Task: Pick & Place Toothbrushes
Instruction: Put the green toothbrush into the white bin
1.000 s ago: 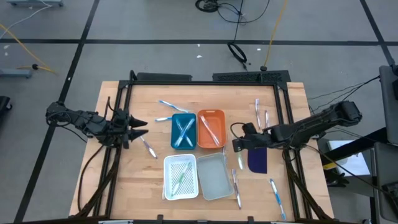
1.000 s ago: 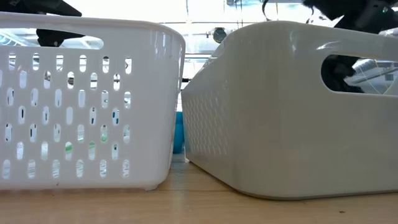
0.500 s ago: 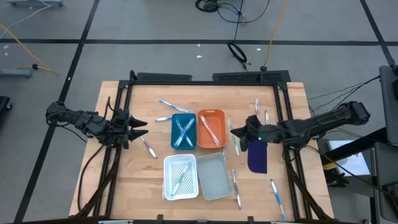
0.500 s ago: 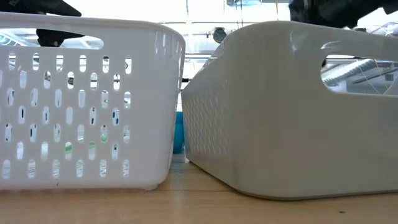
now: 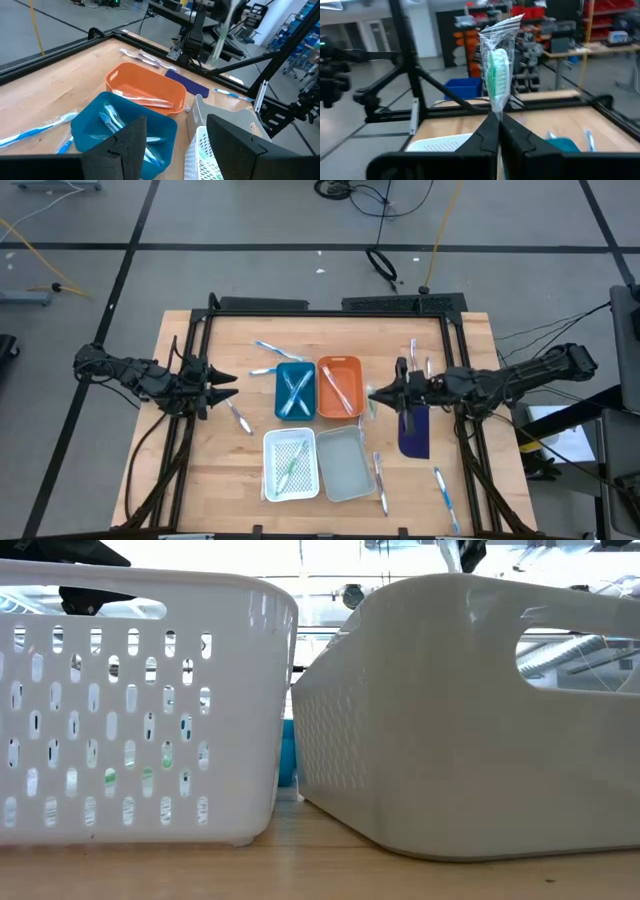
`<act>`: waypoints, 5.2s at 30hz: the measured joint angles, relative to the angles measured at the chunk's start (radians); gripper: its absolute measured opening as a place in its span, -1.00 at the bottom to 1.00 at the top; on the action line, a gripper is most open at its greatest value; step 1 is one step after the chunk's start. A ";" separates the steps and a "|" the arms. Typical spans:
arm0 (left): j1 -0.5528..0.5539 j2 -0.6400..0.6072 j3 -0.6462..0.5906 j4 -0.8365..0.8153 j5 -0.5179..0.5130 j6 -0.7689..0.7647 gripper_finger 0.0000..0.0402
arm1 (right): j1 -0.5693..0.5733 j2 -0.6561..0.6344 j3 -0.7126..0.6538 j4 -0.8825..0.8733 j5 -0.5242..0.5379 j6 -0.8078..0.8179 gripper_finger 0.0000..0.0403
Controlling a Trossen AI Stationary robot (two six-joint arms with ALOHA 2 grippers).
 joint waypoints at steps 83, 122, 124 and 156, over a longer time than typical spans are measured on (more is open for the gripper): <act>0.024 1.065 0.299 0.964 0.106 0.173 0.04 | -0.068 0.474 0.135 0.519 -0.081 0.405 -1.00; 0.132 1.332 0.603 0.809 0.387 0.019 -0.93 | -0.031 0.474 0.143 0.488 -0.094 0.331 -1.00; 0.135 1.332 0.603 0.809 0.402 0.019 -0.94 | -0.031 0.474 0.143 0.488 -0.095 0.334 -1.00; 0.099 1.189 0.603 0.429 0.281 -0.139 -0.96 | -0.048 0.459 0.142 0.344 -0.364 0.441 -0.41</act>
